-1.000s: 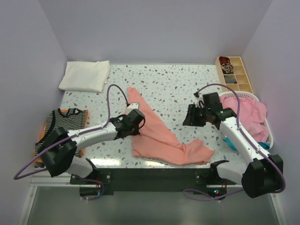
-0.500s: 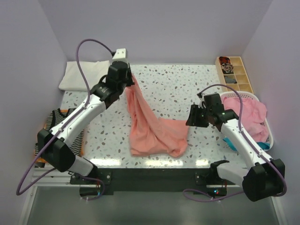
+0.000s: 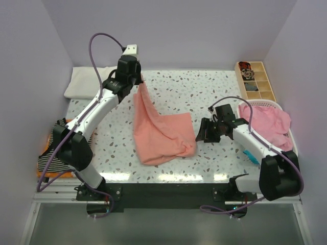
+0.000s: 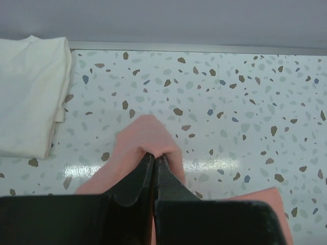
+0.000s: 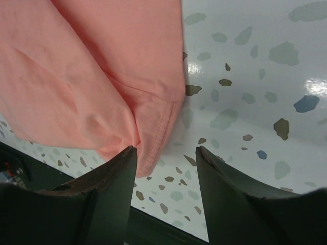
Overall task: Fold and stack the t-shirts
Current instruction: Flatten out the tshirt
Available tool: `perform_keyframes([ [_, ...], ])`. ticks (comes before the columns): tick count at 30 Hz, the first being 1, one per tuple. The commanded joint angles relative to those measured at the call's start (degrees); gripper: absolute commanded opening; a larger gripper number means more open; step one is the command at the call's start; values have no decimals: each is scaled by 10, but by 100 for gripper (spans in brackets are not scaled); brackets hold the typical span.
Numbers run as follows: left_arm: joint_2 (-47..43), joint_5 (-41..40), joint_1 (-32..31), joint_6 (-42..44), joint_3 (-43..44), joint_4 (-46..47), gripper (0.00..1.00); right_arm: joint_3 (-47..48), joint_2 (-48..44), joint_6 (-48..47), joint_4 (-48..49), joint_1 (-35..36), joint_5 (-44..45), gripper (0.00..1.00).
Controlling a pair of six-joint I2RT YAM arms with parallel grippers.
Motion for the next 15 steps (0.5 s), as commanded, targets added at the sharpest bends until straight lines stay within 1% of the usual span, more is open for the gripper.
perform_keyframes([
  [1, -16, 18, 13, 11, -10, 21, 0, -7, 24, 27, 57, 2, -59, 53],
  [8, -16, 37, 25, 11, -15, 26, 0, -39, 6, 48, 58, 1, -58, 56],
  [15, -21, 47, 29, 11, -20, 26, 0, -60, 52, 67, 101, 2, -68, 54],
])
